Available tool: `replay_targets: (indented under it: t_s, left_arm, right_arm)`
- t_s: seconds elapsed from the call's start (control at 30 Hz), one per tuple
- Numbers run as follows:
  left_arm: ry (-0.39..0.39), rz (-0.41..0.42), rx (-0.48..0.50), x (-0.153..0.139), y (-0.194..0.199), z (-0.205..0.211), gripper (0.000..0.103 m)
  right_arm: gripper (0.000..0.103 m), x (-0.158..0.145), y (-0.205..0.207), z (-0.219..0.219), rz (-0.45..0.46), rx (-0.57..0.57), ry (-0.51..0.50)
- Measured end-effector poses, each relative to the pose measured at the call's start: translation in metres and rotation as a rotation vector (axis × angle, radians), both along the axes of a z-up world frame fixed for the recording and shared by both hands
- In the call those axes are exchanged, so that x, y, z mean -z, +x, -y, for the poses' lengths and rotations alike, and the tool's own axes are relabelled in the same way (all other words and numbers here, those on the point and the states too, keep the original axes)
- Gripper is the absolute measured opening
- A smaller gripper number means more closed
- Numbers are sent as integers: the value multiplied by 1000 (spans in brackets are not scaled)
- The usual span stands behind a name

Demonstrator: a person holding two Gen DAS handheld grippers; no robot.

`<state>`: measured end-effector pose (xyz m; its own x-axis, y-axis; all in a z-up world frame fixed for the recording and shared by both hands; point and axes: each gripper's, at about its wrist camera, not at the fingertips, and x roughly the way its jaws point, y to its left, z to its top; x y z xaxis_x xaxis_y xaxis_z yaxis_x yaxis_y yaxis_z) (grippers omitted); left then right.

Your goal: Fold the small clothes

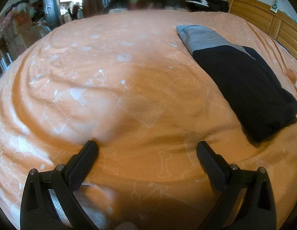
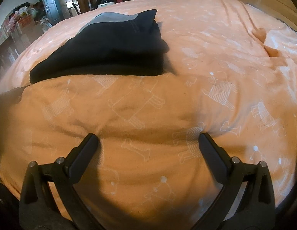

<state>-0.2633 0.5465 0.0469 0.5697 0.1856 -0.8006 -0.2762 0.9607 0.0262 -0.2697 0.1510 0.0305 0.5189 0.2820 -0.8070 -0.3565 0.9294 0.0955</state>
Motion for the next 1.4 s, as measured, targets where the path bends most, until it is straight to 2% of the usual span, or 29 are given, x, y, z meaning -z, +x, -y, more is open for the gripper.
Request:
replay_targets:
  t_s: [0.73,1.0,1.4]
  left_arm:
    - [7,-1,-2,1,1,-2,103]
    - [7,-1,-1,1,1,-2,103]
    - [10,4,-2,1,2,-2,103]
  right_arm:
    - [103,1,-2,5,-7,-42,21]
    - [103,-2,-6,1,14,-19,-16]
    - [103,-2,-4,-1,12,-24,-17]
